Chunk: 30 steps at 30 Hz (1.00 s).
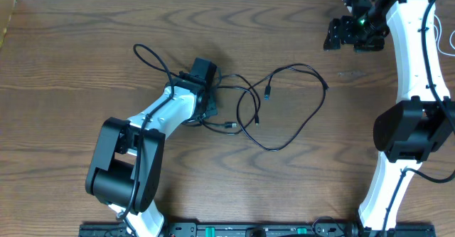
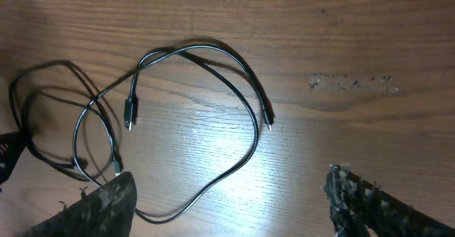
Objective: Untangle cables
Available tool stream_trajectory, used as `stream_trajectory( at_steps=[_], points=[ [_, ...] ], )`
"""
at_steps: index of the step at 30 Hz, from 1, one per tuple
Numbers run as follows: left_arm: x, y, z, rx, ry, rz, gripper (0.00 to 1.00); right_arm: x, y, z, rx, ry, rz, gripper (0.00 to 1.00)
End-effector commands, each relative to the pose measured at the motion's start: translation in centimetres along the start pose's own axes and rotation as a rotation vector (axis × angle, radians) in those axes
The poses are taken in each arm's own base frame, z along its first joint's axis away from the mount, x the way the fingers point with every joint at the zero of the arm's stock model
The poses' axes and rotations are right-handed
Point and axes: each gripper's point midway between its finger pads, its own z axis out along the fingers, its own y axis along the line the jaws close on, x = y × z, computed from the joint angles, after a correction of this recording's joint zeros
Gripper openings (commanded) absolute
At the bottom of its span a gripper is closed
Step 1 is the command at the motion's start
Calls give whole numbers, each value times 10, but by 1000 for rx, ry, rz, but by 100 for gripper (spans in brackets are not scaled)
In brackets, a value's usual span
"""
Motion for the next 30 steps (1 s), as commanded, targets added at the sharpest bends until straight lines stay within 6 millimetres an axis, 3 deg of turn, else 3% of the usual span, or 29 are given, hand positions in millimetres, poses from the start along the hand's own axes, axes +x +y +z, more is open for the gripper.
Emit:
stream_trajectory(
  at_steps=[1,5,9,15,19,24,30],
  points=[
    [4,11,-9,-34,23,80,7,2,11,1,-4,5,-27,80],
    [-24,5,-68,57,-102,43,7,5,23,4,-9,19,-52,79],
    [-43,3,-147,213,-272,-2,7,7,37,7,-13,27,-83,79],
    [-45,17,-237,343,-504,-32,8,11,55,11,-20,36,-124,79],
    [-39,23,-272,390,-597,-37,7,12,65,14,-24,41,-154,77],
    [-40,32,-299,427,-683,-74,8,18,75,27,-28,62,-194,75],
    [-48,65,-336,431,-814,-174,8,30,78,54,-28,113,-221,73]
  ],
)
